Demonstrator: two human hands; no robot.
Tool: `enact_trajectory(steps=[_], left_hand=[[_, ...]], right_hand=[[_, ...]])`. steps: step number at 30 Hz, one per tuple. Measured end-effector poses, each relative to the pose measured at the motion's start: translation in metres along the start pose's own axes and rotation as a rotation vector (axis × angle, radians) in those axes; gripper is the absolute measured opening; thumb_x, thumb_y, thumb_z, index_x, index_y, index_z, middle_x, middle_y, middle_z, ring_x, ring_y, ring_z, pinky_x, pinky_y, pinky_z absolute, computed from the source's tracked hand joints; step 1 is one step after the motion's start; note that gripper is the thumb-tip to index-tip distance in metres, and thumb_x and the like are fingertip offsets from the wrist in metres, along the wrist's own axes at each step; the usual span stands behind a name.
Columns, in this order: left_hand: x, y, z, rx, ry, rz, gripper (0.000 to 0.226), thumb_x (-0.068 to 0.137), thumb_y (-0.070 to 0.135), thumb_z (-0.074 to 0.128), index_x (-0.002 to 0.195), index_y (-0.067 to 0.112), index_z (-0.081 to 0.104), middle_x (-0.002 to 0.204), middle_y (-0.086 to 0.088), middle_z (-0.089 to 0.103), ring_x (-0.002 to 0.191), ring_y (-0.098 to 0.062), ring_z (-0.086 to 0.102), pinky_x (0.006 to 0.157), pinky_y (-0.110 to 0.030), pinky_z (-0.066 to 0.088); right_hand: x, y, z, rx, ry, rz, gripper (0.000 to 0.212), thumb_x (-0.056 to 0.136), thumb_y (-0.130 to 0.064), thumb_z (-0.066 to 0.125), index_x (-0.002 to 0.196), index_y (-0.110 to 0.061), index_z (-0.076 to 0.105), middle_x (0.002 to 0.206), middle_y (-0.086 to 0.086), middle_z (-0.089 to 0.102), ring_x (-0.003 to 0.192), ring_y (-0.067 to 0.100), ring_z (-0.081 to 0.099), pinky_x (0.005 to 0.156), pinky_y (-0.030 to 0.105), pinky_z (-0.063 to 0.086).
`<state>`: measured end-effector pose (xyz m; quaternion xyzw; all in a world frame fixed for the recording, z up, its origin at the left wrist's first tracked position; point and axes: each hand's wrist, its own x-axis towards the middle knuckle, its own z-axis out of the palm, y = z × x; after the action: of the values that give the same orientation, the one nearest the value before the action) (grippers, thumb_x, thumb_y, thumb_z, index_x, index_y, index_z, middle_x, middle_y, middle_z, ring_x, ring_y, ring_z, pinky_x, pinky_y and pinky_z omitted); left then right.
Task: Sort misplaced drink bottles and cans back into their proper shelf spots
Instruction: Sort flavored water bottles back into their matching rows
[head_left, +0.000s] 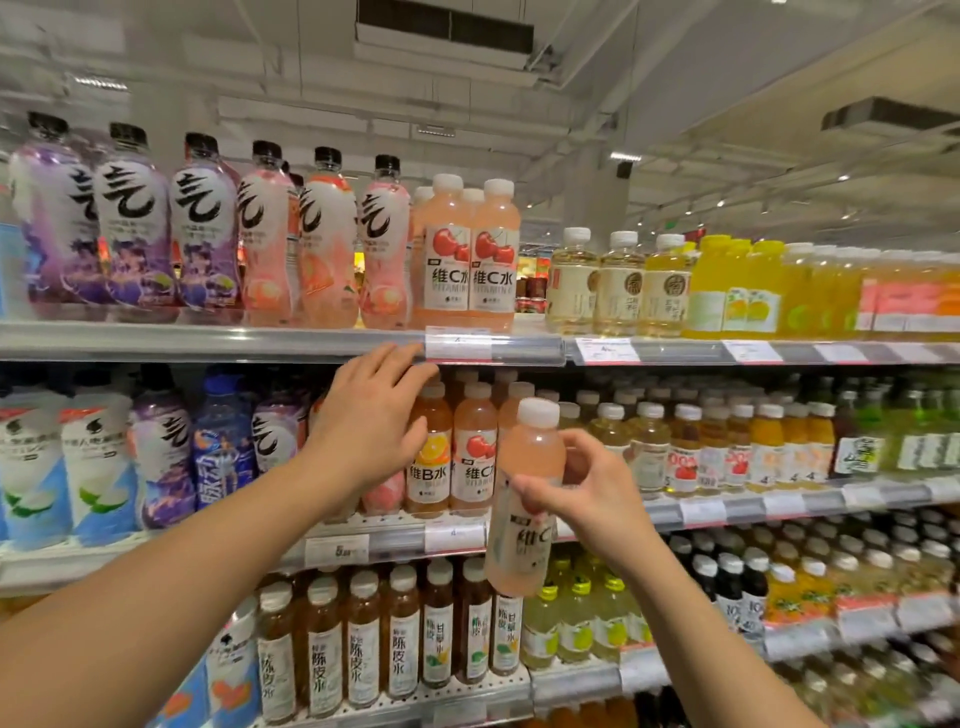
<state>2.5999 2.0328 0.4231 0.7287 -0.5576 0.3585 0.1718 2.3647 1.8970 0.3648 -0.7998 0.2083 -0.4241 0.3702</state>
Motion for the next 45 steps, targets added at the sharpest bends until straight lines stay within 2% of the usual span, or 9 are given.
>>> enact_trajectory(steps=[5,7,14,18,29,33,40,43,45], left_hand=[[0.012,-0.002,0.021,0.091,-0.077,-0.071,0.077,0.091,0.044,0.055,0.159,0.025,0.024,0.167,-0.006,0.021,0.154,-0.032,0.015,0.122,-0.056,0.018],[0.011,-0.008,0.033,0.097,-0.083,-0.104,0.080,0.090,0.046,0.054,0.160,0.024,0.022,0.169,-0.004,0.015,0.155,-0.031,0.012,0.122,-0.058,0.018],[0.009,-0.019,0.055,0.142,0.047,-0.049,0.080,0.081,0.045,0.052,0.156,0.019,0.037,0.165,-0.006,0.028,0.151,-0.030,0.027,0.120,-0.058,0.022],[0.011,-0.017,0.060,0.154,0.107,-0.050,0.080,0.079,0.046,0.057,0.153,0.018,0.042,0.161,-0.008,0.036,0.148,-0.032,0.033,0.118,-0.059,0.024],[0.030,-0.008,0.058,0.178,0.159,-0.128,0.082,0.071,0.051,0.065,0.146,0.020,0.049,0.140,-0.008,0.055,0.129,-0.036,0.048,0.109,-0.062,0.031],[0.030,-0.008,0.059,0.191,0.182,-0.125,0.080,0.071,0.049,0.065,0.144,0.021,0.052,0.138,-0.008,0.056,0.127,-0.036,0.049,0.109,-0.061,0.032],[0.031,-0.008,0.061,0.185,0.215,-0.113,0.080,0.069,0.047,0.066,0.142,0.020,0.054,0.135,-0.008,0.056,0.124,-0.035,0.051,0.108,-0.062,0.033],[0.032,-0.008,0.062,0.188,0.218,-0.117,0.080,0.069,0.047,0.067,0.142,0.020,0.054,0.135,-0.008,0.056,0.124,-0.035,0.051,0.108,-0.062,0.034],[0.032,-0.007,0.062,0.192,0.219,-0.121,0.079,0.069,0.047,0.067,0.142,0.020,0.055,0.135,-0.008,0.056,0.124,-0.035,0.051,0.108,-0.062,0.034]], right_hand=[[0.038,-0.025,-0.026,-0.011,0.071,-0.041,0.058,0.071,-0.042,0.093,0.120,-0.026,0.066,0.106,-0.011,0.078,0.095,0.003,0.074,0.084,0.032,0.063],[0.054,-0.033,-0.035,-0.010,0.095,-0.049,0.062,0.070,-0.044,0.093,0.122,-0.024,0.066,0.105,-0.008,0.078,0.094,0.008,0.076,0.081,0.035,0.064],[0.111,-0.058,-0.068,-0.038,0.165,-0.131,0.070,0.072,-0.043,0.091,0.130,-0.016,0.061,0.113,-0.002,0.076,0.099,0.014,0.075,0.087,0.041,0.064],[0.148,-0.075,-0.083,-0.067,0.264,-0.197,0.063,0.075,-0.041,0.090,0.126,-0.015,0.064,0.111,-0.002,0.076,0.099,0.013,0.075,0.087,0.042,0.064],[0.230,-0.107,-0.084,-0.084,0.430,-0.237,0.066,0.066,-0.065,0.082,0.115,-0.022,0.069,0.102,-0.004,0.076,0.095,0.015,0.074,0.085,0.048,0.063],[0.246,-0.111,-0.073,-0.159,0.420,-0.222,0.069,0.064,-0.070,0.078,0.113,-0.022,0.067,0.102,-0.004,0.074,0.095,0.018,0.072,0.087,0.049,0.062],[0.263,-0.088,-0.058,-0.202,0.314,-0.143,0.032,0.074,-0.057,0.081,0.080,-0.031,0.063,0.084,-0.007,0.077,0.089,0.019,0.074,0.085,0.052,0.061],[0.268,-0.088,-0.056,-0.220,0.278,-0.137,0.037,0.073,-0.063,0.079,0.081,-0.030,0.065,0.080,-0.009,0.078,0.089,0.016,0.075,0.087,0.052,0.061],[0.269,-0.088,-0.055,-0.256,0.267,-0.135,0.047,0.074,-0.066,0.077,0.092,-0.025,0.064,0.092,-0.006,0.076,0.094,0.019,0.072,0.088,0.051,0.060]])
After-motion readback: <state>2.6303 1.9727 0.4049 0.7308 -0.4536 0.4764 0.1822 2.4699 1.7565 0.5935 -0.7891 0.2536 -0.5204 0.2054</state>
